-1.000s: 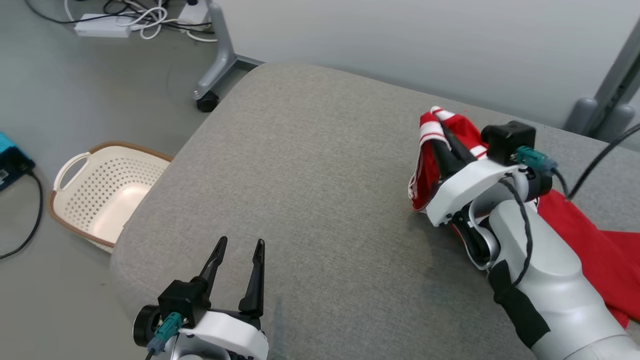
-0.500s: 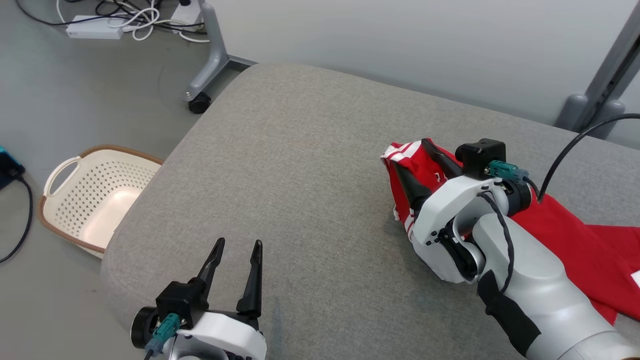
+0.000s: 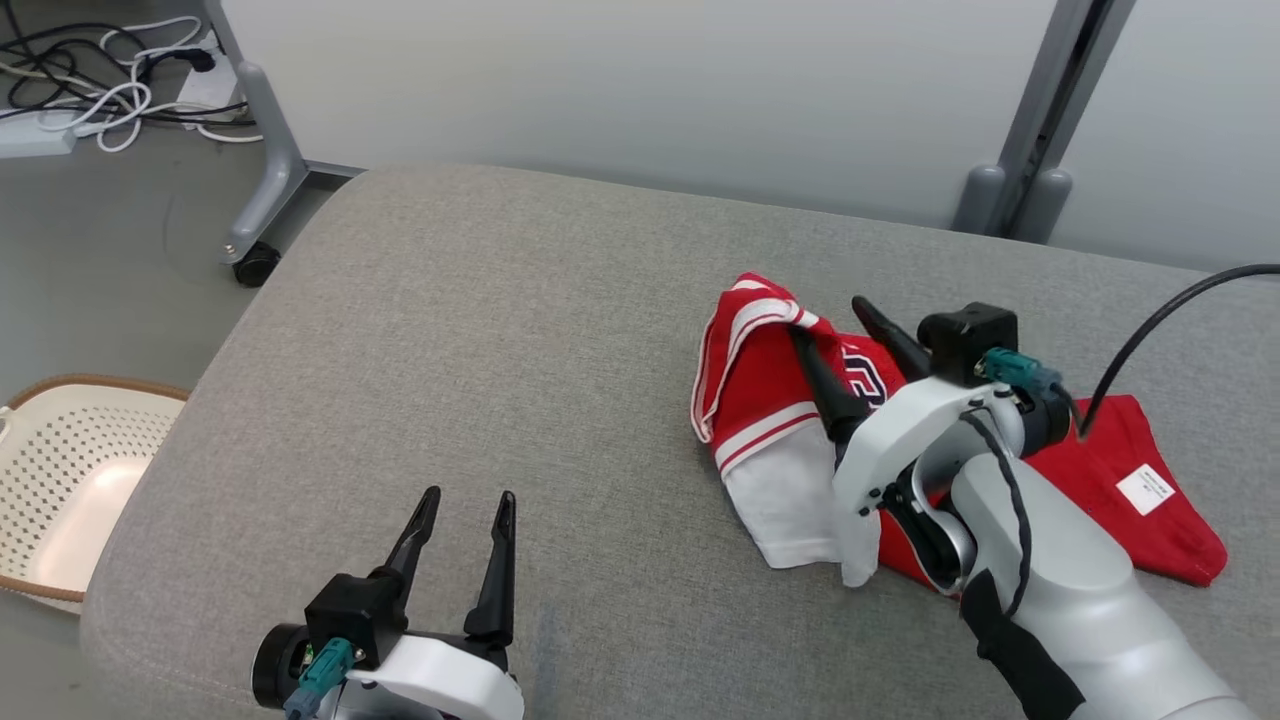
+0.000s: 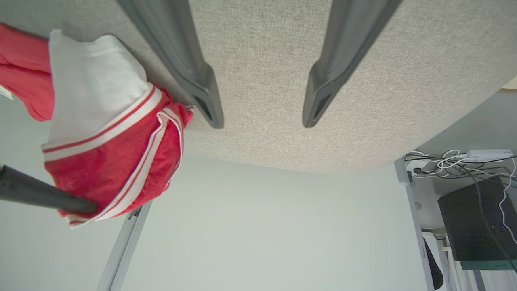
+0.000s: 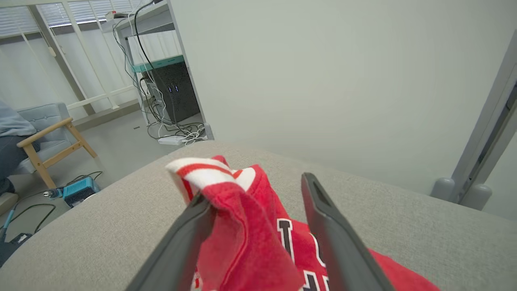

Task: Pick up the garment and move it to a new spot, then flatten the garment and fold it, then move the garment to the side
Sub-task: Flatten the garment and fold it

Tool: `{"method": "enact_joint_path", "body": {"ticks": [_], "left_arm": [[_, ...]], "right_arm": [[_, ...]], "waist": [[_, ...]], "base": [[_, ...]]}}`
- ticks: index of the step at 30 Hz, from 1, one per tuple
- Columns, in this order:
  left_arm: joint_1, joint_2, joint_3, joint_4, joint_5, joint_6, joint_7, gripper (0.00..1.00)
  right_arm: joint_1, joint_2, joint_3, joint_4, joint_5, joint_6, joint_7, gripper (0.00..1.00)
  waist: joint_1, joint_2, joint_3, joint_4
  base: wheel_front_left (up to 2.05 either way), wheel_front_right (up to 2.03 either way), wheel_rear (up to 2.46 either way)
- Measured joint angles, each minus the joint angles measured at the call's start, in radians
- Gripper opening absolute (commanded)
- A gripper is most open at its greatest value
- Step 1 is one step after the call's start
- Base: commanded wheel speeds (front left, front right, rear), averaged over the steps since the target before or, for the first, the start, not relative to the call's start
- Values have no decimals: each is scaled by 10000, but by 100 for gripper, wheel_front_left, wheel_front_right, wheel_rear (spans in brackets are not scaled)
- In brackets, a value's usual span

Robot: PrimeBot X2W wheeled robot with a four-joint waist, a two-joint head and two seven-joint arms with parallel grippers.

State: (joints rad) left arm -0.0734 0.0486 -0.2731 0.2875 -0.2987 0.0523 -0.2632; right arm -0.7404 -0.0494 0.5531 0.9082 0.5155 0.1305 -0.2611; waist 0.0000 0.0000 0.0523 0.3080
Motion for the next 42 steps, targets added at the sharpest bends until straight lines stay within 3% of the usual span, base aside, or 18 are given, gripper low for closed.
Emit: {"method": "enact_joint_path", "body": {"ticks": [8,14,23,30,34,42], "left_arm": [[-5,4,-10,63,-2,-31,0,100],[71,4,96,59,4,-29,0,100],[221,2,224,0,104,-17,0,100],[229,2,259,-6,173,-73,0,100],[228,2,205,-2,173,-86,0,100],[225,2,182,-19,184,-115,0,100]], "right_arm": [[415,23,1120,13,238,2,407,100],[953,17,1133,-128,226,2,226,100],[2055,-182,-629,-1204,-399,2,8,100],[3147,-826,-2408,-1893,-1672,2,-8,100],[3518,-880,-3187,-1933,-2341,2,44,100],[3905,-1068,-3655,-1785,-3962,2,748,100]], "waist": [[0,0,-81,-133],[0,0,-135,-177],[0,0,-269,-627],[0,0,-372,-864],[0,0,-375,-810],[0,0,-290,-554]], "base": [[0,0,0],[0,0,0],[0,0,0],[0,0,0],[0,0,0],[0,0,0]]}}
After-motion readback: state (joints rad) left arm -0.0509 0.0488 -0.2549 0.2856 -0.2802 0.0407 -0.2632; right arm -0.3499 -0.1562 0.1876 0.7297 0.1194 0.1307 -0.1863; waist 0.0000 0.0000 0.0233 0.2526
